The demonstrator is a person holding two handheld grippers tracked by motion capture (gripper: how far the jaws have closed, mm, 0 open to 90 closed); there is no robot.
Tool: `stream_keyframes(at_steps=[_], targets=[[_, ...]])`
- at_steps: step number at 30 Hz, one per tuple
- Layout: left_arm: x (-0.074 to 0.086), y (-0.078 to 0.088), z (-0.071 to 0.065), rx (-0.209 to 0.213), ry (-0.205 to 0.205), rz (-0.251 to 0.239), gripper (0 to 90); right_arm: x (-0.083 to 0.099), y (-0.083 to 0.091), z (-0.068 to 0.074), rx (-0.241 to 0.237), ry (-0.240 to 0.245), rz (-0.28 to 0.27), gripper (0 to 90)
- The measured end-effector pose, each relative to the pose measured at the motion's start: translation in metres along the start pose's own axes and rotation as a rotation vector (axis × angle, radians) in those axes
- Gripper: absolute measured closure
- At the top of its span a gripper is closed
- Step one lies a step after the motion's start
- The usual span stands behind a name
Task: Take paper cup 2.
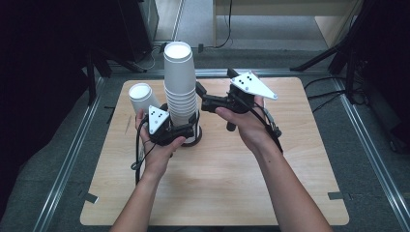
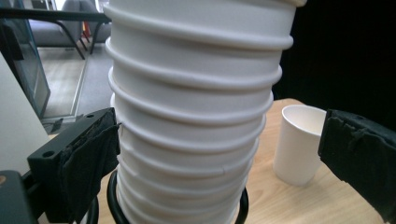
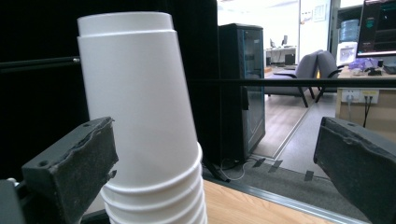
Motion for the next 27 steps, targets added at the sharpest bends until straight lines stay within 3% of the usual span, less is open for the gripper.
stream_keyframes(at_steps=[10,15,21,25,27], targets=[[-0.003,-0.010,0.003,-0.025,-0.012,-0.026,0.0,0.003,-0.017,0.013,-0.048,0.015,0.021,0.0],[-0.005,-0.015,0.004,-0.042,-0.010,-0.068,0.0,0.005,-0.033,0.021,-0.078,0.014,0.041,0.0],[-0.003,-0.019,0.004,-0.068,-0.022,-0.072,4.1,0.004,-0.046,0.026,-0.102,0.026,0.062,0.0],[-0.002,-0.020,0.004,-0.069,-0.018,-0.069,3.7,0.002,-0.052,0.026,-0.106,0.018,0.072,0.0],[-0.001,-0.021,0.003,-0.072,-0.019,-0.068,3.4,0.004,-0.058,0.023,-0.119,-0.014,0.091,0.0]])
Point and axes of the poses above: each handheld gripper's, and its own axes: y roughly backward along the jaws, x roughly out of its underside, z roughly to its left, the point moved 3 cm from there along -y, roughly forward along the jaws, and after that the axes turned 5 degrees about -x, right-handed, at the moved point
